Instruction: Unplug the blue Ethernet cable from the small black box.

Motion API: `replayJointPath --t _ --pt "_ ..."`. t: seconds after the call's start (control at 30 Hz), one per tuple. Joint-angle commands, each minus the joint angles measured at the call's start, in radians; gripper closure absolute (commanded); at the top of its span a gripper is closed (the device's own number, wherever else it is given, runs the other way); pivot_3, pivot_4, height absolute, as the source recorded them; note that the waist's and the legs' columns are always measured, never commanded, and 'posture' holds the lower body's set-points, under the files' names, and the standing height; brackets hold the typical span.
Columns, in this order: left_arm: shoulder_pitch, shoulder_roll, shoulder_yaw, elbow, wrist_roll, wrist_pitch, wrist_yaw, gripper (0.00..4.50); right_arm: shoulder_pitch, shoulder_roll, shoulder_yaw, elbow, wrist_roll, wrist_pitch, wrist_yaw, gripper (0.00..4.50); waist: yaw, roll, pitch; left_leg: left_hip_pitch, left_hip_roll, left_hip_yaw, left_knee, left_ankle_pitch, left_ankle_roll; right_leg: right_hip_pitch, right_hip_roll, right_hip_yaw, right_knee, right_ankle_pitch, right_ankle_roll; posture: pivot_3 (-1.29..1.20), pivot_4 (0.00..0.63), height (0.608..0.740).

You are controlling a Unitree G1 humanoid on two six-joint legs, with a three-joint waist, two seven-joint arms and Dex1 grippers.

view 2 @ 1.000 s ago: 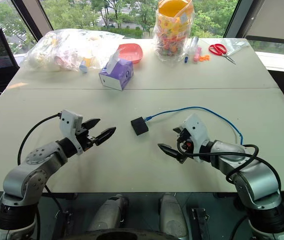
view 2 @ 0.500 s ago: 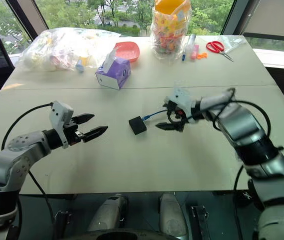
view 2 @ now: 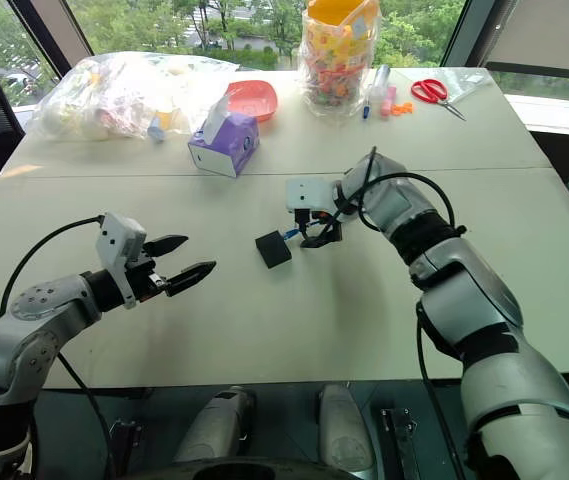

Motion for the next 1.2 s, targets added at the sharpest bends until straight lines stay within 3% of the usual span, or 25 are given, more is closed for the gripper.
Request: replayJointPath --t 0.03,0.13,0.23,0.47,0.57,0.67,0.8,0.93,1.2 --pt "0.003 -0.005 0.038 -0.012 0.009 -0.035 0.017 0.04 -0.047 0.048 -0.018 0.093 -0.034 -0.053 0.020 0.00 -0.004 0.000 0.000 0.000 0.000 0.000 0.000 0.000 0.000 0.000 0.000 0.000 0.000 0.000 0.000 0.00 0.150 0.740" --pt "0.021 -0.008 0.039 -0.007 0.018 -0.052 0.019 0.04 -0.078 0.114 -0.047 0.172 -0.024 -0.031 0.064 0.00 -0.011 0.000 0.000 0.001 0.000 0.000 0.000 0.000 0.000 0.000 0.000 0.000 0.002 0.000 0.000 0.00 0.150 0.740" --pt "0.033 -0.009 0.041 -0.005 0.019 -0.062 0.015 0.00 -0.096 0.159 -0.063 0.236 -0.042 -0.055 0.059 0.84 -0.021 0.000 0.000 0.002 0.000 0.000 0.000 0.000 0.000 0.000 0.001 0.000 0.004 0.000 0.000 0.00 0.150 0.740" --pt "0.016 0.014 0.045 0.033 -0.016 -0.038 -0.045 0.00 -0.088 0.168 -0.104 0.217 -0.061 -0.089 0.045 4.45 -0.027 0.000 0.000 0.002 0.000 0.000 0.000 0.001 -0.001 -0.001 0.001 0.001 0.007 0.000 0.000 0.00 0.150 0.740" --pt "-0.031 0.027 0.040 0.061 -0.061 0.002 -0.082 0.00 -0.038 0.121 -0.130 0.101 -0.081 -0.155 -0.058 4.45 -0.021 0.000 0.000 0.002 0.000 -0.001 0.000 0.001 -0.001 -0.002 0.001 0.001 0.009 0.000 -0.001 0.00 0.150 0.740" --pt "-0.101 0.020 0.045 0.104 -0.120 0.054 -0.099 0.00 0.037 0.098 -0.206 -0.071 -0.054 -0.084 -0.157 4.45 -0.015 0.000 0.000 0.000 -0.001 -0.001 0.002 0.001 -0.001 -0.004 0.000 0.001 0.011 0.000 -0.001 0.00 0.150 0.740" --pt "-0.233 0.016 0.004 0.215 -0.157 0.110 -0.161 0.00 0.273 0.030 -0.324 -0.495 -0.063 -0.177 -0.356 4.45 -0.002 0.000 0.000 -0.001 -0.001 -0.001 0.001 0.001 -0.002 -0.006 0.001 0.001 0.013 0.000 -0.001 0.00 0.150 0.740" --pt "-0.361 0.016 -0.039 0.301 -0.162 0.145 -0.224 0.00 0.451 -0.007 -0.352 -0.789 -0.108 -0.227 -0.455 4.45 0.000 0.000 0.000 -0.002 -0.001 -0.001 0.001 0.001 -0.002 -0.007 0.000 0.001 0.014 0.000 -0.001 0.00 0.150 0.740" --pt "-0.508 -0.022 -0.089 0.399 -0.160 0.170 -0.293 0.00 0.536 -0.035 -0.326 -0.944 -0.197 -0.247 -0.521 4.45 -0.001 -0.001 0.000 0.000 -0.001 0.000 0.003 0.003 -0.003 -0.007 0.001 0.002 0.015 0.000 -0.001 0.00 0.150 0.740"
